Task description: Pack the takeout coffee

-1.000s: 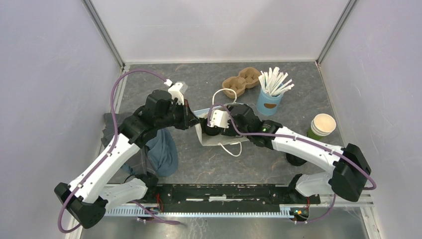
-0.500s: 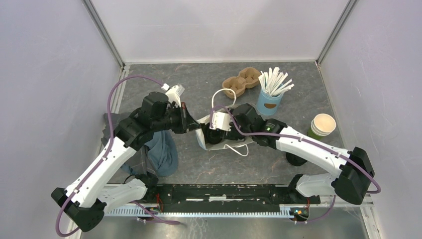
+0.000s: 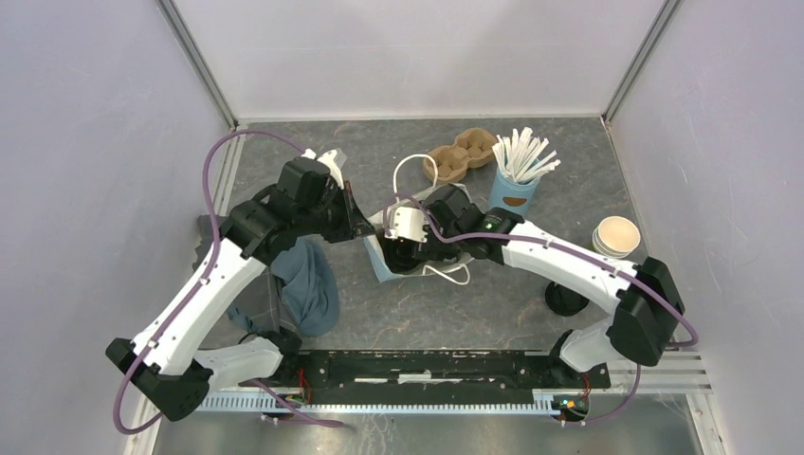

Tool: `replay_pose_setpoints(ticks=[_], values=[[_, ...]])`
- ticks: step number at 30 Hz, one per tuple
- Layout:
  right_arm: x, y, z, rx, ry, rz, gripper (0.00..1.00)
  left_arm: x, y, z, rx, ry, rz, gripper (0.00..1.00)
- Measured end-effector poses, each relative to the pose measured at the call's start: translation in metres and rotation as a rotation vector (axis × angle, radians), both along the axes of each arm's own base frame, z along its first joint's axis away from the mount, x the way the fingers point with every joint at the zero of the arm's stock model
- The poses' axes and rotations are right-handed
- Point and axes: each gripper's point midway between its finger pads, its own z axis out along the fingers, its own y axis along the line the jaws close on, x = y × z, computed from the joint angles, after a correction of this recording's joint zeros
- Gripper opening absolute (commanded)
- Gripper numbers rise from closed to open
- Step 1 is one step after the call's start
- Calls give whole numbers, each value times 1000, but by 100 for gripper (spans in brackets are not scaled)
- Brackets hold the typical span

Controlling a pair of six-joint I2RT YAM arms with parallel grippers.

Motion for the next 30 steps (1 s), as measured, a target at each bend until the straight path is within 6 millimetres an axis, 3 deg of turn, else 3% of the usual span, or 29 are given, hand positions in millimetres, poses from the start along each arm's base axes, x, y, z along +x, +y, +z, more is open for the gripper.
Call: replay_pose_setpoints(ticks=[10,19,30], values=[[20,15,-17,-67,34,38,20,31,6,-2,142,10,56,2],[37,29,-23,-12,59,53,22,63,27,-8,270,-1,74,2],[46,40,-16,12,114,24,66,80,41,-14,303,12,95,2]])
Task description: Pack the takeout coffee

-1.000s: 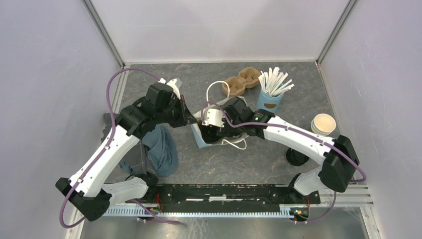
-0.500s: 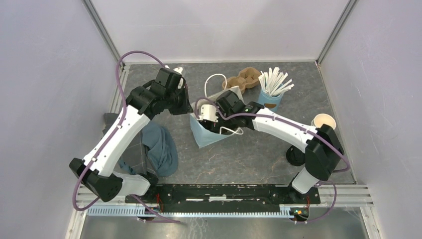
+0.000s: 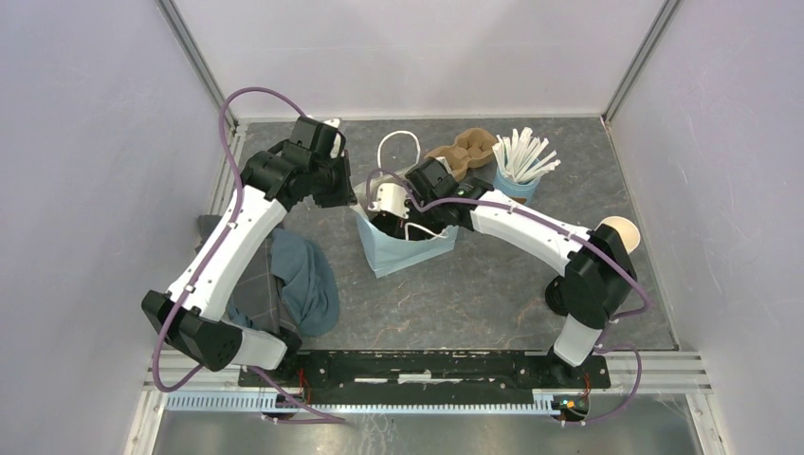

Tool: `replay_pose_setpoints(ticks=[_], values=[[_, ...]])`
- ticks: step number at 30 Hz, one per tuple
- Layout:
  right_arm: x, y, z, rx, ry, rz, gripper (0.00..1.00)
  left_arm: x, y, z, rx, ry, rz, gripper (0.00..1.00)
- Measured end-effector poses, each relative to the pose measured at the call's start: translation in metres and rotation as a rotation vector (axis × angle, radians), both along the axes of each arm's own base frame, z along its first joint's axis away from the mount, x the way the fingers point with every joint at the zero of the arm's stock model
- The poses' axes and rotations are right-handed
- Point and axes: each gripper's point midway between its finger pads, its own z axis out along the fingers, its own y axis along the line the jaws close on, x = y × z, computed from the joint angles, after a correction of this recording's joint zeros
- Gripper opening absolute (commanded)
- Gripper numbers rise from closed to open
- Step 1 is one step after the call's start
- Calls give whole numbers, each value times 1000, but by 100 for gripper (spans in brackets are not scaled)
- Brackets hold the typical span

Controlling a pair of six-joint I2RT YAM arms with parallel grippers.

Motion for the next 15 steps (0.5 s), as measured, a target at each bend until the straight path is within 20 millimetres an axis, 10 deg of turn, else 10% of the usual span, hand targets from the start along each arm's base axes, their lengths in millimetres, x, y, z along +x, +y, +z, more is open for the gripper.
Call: replay_pose_setpoints(ticks=[2,15], values=[[0,0,1,-1,15,-13,96,0,0,-1,-3,4,-3,2],[-10,-2,21,22,87,-88,98,3,-7,-6,-27,34,-23,2]])
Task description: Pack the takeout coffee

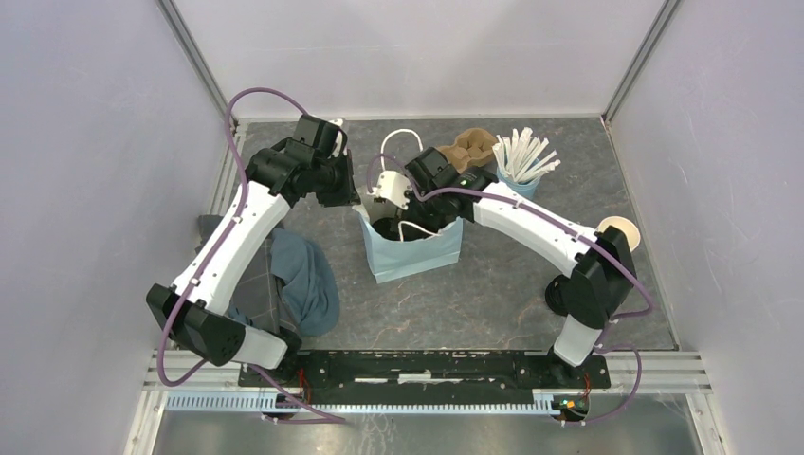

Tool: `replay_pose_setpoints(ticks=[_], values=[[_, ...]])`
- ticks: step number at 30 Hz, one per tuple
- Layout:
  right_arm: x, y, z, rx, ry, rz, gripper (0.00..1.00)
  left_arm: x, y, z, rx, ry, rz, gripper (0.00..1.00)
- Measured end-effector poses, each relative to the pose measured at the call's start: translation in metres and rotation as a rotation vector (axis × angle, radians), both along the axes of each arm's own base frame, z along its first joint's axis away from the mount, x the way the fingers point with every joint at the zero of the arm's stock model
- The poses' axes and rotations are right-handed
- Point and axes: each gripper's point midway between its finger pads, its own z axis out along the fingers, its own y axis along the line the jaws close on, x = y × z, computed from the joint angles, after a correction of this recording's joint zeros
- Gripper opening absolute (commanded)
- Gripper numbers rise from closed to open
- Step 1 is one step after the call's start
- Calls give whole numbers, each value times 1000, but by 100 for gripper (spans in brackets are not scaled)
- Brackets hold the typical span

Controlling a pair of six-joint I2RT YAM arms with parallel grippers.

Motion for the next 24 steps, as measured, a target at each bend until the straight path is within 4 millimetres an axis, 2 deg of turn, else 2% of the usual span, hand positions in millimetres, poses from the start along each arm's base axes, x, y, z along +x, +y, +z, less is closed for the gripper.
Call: replay_pose_setpoints(ticks=[6,16,20,22,24], values=[[0,8,29,80,-12,-58,98,2,-1,-1,-1,3,-1,2],[-3,4,57,150,-34,-154,98,2,-2,-1,-2,5,-3,7],[-3,-2,93,232,-92,-212,98,2,-2,-2,-1,5,-2,7],[-3,-9,117,283,-136,-248,98,2,-2,-2,-1,5,-2,9],[-2,-19,149,348,-203,-307,98,2,-2,-2,0,6,-2,11]])
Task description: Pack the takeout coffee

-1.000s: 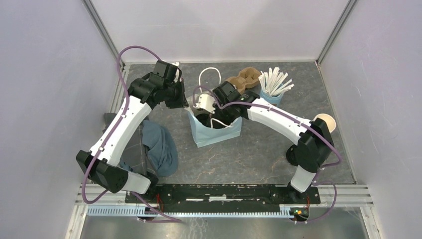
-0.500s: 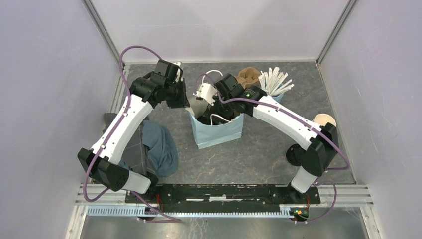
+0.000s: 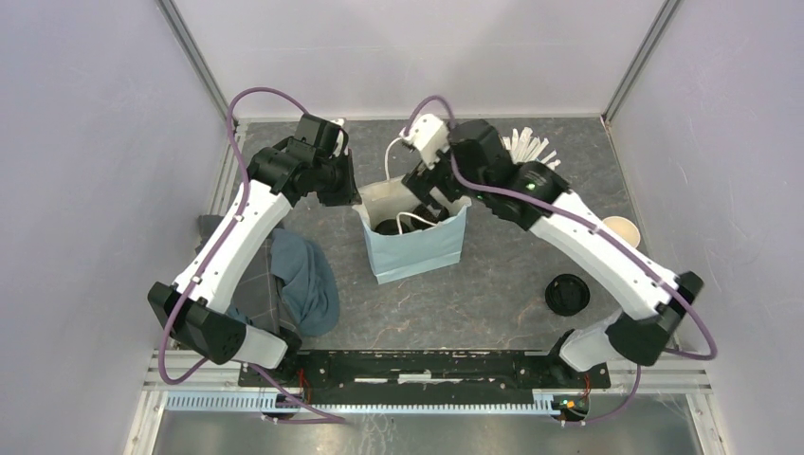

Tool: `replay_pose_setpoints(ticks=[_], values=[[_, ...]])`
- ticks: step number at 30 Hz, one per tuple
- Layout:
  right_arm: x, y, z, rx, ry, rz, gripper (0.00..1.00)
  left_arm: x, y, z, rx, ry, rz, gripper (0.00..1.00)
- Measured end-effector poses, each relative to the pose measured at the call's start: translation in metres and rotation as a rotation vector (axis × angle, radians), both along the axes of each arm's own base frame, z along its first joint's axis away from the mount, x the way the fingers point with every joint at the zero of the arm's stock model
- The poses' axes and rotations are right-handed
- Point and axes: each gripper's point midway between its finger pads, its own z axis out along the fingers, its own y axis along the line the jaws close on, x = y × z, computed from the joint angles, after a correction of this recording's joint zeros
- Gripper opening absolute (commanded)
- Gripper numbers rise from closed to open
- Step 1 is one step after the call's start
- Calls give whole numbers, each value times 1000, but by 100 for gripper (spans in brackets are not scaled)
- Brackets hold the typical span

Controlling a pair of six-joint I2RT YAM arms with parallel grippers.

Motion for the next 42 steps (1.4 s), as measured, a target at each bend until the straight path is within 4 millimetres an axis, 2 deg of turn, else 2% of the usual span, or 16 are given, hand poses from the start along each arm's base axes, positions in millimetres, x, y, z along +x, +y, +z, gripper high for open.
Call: replay_pose_setpoints(ticks=[3,6,9,10,11,13,15,17,21,23,26,29,32,35,39,42], values=[[4,-18,44,79,-95,-96,98,0,0,0,0,0,0,15],[11,-42,82,156,-182,-207,98,-1,0,-1,1,2,0,24],[24,-78,98,195,-214,-347,97,-4,2,-4,9,20,0,40],[32,-93,98,200,-213,-400,93,-6,3,-5,13,27,-1,44],[39,-107,95,198,-206,-444,87,-7,3,-6,17,32,-2,47],[56,-139,77,190,-165,-531,77,-11,5,-7,26,44,-3,50],[68,-164,47,177,-98,-596,66,-13,7,-6,33,51,-5,51],[75,-185,9,148,-3,-651,61,-14,8,-1,33,47,-4,54],[85,-195,-48,116,133,-692,52,-15,9,16,22,16,-2,58],[89,-198,-67,143,175,-714,52,-17,11,27,16,-2,-1,59],[102,-205,-74,217,178,-773,44,-18,13,46,2,-49,1,61],[124,-209,-71,285,139,-813,42,-20,15,60,-14,-86,1,61],[142,-209,-80,317,131,-830,39,-25,18,67,-16,-106,7,61],[154,-205,-91,324,143,-834,28,-29,22,70,-13,-112,11,60],[168,-203,-94,328,129,-833,2,-33,25,73,-14,-119,13,60],[171,-204,-85,326,110,-826,0,-35,26,75,-15,-123,14,59]])
